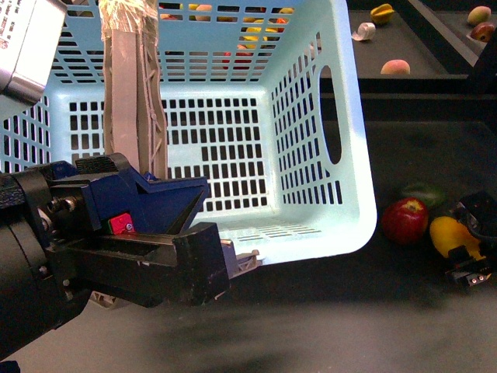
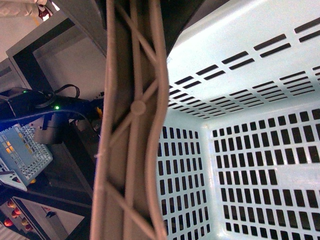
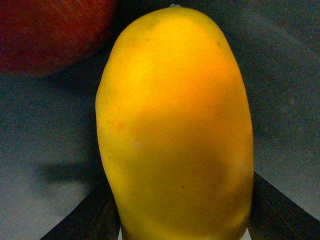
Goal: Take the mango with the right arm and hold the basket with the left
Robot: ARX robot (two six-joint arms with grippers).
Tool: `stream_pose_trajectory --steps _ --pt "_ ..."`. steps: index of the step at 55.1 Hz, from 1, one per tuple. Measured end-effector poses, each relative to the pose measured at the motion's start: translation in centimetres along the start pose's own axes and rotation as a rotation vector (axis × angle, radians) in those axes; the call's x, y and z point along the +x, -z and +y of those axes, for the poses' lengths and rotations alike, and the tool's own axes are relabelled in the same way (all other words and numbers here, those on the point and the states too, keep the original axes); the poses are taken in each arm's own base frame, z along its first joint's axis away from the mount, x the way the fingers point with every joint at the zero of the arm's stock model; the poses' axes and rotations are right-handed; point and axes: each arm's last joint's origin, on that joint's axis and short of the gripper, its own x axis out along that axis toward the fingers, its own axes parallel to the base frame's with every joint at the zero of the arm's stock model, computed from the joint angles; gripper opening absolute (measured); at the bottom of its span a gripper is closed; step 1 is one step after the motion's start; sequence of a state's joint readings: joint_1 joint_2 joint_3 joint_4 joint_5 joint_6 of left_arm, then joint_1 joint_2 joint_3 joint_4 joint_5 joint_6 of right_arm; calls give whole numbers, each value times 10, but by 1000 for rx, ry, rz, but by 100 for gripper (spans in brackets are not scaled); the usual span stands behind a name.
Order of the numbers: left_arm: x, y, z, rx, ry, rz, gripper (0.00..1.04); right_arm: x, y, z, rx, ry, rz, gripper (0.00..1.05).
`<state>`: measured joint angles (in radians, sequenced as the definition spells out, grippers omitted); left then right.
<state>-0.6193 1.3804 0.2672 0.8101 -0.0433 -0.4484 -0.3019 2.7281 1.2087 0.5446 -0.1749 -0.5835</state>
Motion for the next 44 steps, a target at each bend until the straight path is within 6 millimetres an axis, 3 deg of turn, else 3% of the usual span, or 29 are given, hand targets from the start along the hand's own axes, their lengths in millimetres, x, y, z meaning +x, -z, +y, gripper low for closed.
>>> stream_pose_trajectory --steps 13,24,38,44 --pt "0 0 0 0 1 0 6 -43 -6 -3 62 -52 -68 58" --pt "0 0 0 0 0 0 6 -93 -15 1 124 -95 -162 58" --pt "0 0 0 0 0 0 6 -164 -32 32 223 -232 -295 58" --pt "0 0 0 0 2 1 6 -203 -53 55 245 -321 -377 58"
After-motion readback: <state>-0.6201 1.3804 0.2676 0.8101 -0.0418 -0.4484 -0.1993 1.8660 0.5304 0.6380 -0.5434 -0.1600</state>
